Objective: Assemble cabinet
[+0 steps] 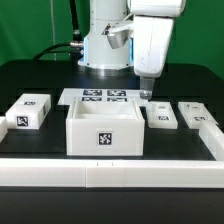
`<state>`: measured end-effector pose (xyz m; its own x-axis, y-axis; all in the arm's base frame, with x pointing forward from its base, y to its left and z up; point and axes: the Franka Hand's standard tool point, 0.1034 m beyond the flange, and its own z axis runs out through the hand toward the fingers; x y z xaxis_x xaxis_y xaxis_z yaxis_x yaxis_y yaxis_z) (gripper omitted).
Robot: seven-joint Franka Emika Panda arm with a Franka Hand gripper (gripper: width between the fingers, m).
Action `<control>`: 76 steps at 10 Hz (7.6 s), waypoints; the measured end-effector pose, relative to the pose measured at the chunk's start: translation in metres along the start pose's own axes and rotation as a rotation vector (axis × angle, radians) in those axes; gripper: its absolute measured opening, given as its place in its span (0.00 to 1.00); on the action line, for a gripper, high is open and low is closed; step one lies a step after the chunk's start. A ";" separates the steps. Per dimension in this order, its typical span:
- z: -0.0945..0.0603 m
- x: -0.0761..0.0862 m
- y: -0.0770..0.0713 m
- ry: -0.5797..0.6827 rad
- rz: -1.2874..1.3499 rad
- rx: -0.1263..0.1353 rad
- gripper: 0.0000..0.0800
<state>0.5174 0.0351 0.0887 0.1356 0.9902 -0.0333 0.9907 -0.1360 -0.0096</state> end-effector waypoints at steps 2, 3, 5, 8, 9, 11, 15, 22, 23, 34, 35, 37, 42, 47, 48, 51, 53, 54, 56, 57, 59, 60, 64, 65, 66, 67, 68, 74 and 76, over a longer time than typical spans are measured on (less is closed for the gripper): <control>0.001 -0.009 0.001 -0.002 0.008 0.002 1.00; 0.001 -0.009 0.001 -0.002 0.007 0.003 1.00; 0.002 -0.012 -0.001 -0.003 -0.020 0.005 1.00; 0.015 -0.034 -0.028 -0.005 -0.173 0.045 1.00; 0.017 -0.034 -0.032 -0.004 -0.178 0.046 1.00; 0.018 -0.035 -0.032 -0.004 -0.176 0.047 1.00; 0.035 -0.041 -0.053 0.020 -0.143 0.025 1.00; 0.055 -0.040 -0.067 0.024 -0.130 0.052 1.00; 0.058 -0.041 -0.068 0.025 -0.129 0.055 1.00; 0.067 -0.042 -0.071 0.027 -0.125 0.070 0.09; 0.066 -0.042 -0.070 0.027 -0.125 0.065 0.05; 0.066 -0.042 -0.069 0.027 -0.125 0.065 0.05; 0.064 -0.040 -0.054 0.028 -0.131 0.052 0.05; 0.064 -0.009 -0.019 0.047 -0.120 0.021 0.05; 0.063 0.003 -0.016 0.053 -0.103 0.016 0.05; 0.063 0.008 -0.018 0.055 -0.071 0.014 0.05; 0.067 0.011 -0.017 0.060 -0.072 0.012 0.05; 0.066 0.030 -0.010 0.070 -0.071 0.011 0.05; 0.065 0.050 -0.007 0.074 -0.101 0.027 0.05; 0.065 0.056 -0.007 0.072 -0.109 0.046 0.05; 0.062 0.076 -0.011 0.078 -0.081 0.056 0.05; 0.063 0.081 -0.011 0.081 -0.089 0.056 0.05; 0.063 0.082 -0.011 0.083 -0.082 0.056 0.27; 0.063 0.082 -0.011 0.083 -0.081 0.056 0.44; 0.063 0.082 -0.011 0.083 -0.081 0.056 0.67; 0.063 0.081 -0.011 0.083 -0.080 0.056 0.84; 0.063 0.081 -0.011 0.083 -0.080 0.056 0.97; 0.038 0.082 -0.027 0.074 -0.048 0.038 1.00; 0.025 0.089 -0.044 0.072 -0.022 0.030 1.00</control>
Offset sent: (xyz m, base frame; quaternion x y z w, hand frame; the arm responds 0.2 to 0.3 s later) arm 0.0000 0.0000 0.0000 0.0000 0.0000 0.0000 1.0000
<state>0.4853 0.1286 0.0613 0.1157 0.9925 0.0394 0.9927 -0.1141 -0.0400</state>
